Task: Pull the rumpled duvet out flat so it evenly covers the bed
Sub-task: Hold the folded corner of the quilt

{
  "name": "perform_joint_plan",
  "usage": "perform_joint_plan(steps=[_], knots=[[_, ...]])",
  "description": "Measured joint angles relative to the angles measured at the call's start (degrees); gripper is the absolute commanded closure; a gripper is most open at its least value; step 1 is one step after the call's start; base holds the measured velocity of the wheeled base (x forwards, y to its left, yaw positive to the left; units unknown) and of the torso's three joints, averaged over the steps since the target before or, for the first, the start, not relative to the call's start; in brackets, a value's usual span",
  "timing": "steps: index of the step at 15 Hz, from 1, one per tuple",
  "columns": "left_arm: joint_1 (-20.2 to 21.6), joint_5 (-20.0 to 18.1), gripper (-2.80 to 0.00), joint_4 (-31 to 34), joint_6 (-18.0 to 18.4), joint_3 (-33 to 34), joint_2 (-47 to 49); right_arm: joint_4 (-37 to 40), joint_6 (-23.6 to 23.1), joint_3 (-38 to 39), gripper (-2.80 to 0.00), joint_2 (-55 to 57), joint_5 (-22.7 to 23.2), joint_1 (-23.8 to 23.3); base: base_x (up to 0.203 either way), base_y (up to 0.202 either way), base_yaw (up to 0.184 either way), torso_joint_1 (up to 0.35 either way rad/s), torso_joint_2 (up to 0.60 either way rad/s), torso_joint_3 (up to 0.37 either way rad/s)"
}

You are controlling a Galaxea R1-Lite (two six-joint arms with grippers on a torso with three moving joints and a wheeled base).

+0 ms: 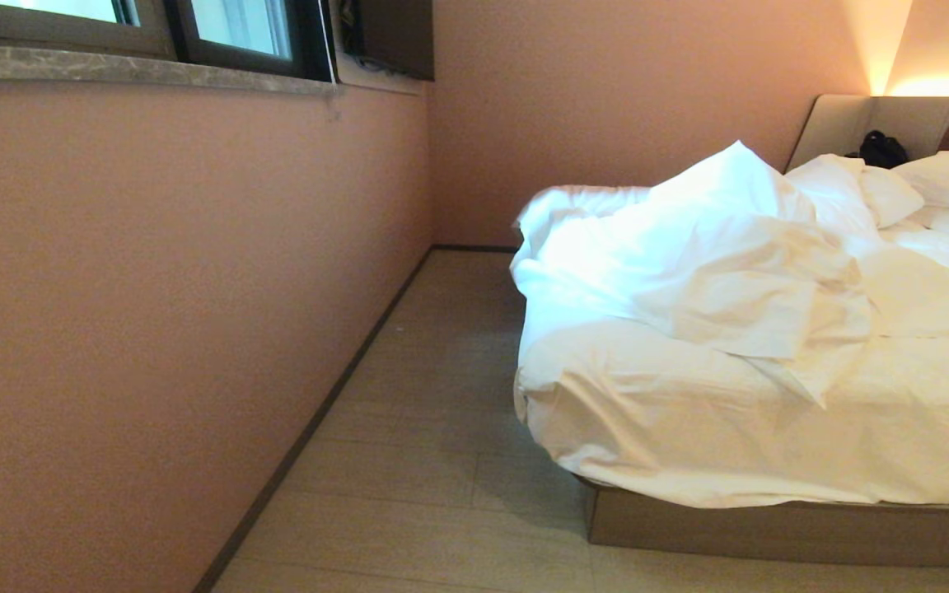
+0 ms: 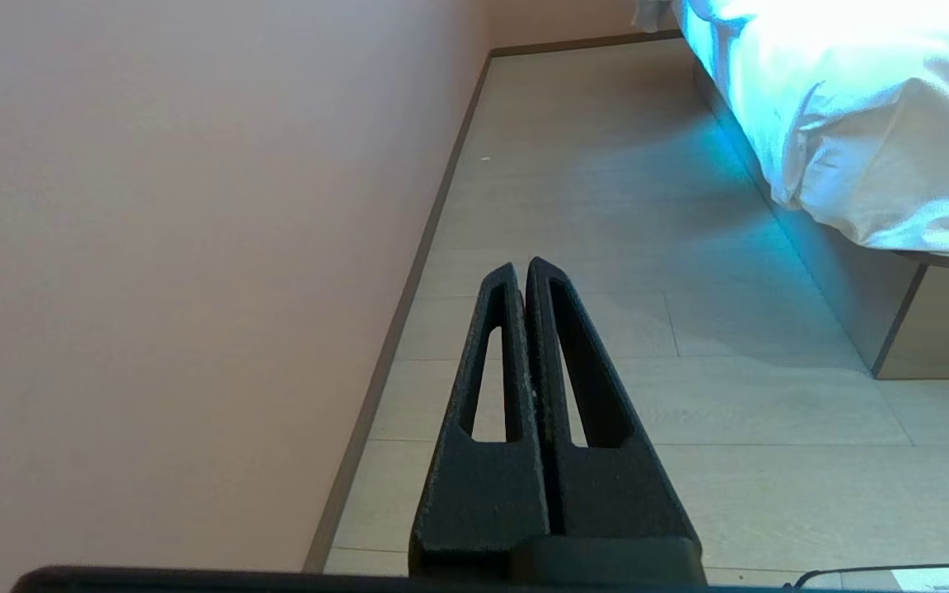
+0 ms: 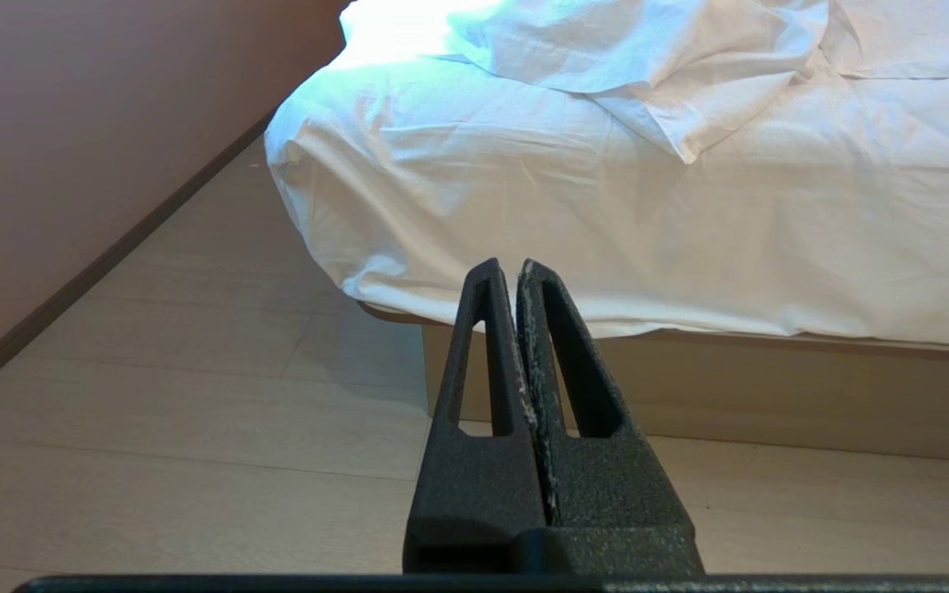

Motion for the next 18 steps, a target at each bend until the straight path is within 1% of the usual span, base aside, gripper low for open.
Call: perform_joint_plan(steps=[18], knots=[[0.0,-0.1,0.0,0.1,0.1,0.0,0.0,0.0,0.0,0.0,0.0,0.0,0.0,0.0,0.0,0.0,0.0,0.0,0.0,0.0]])
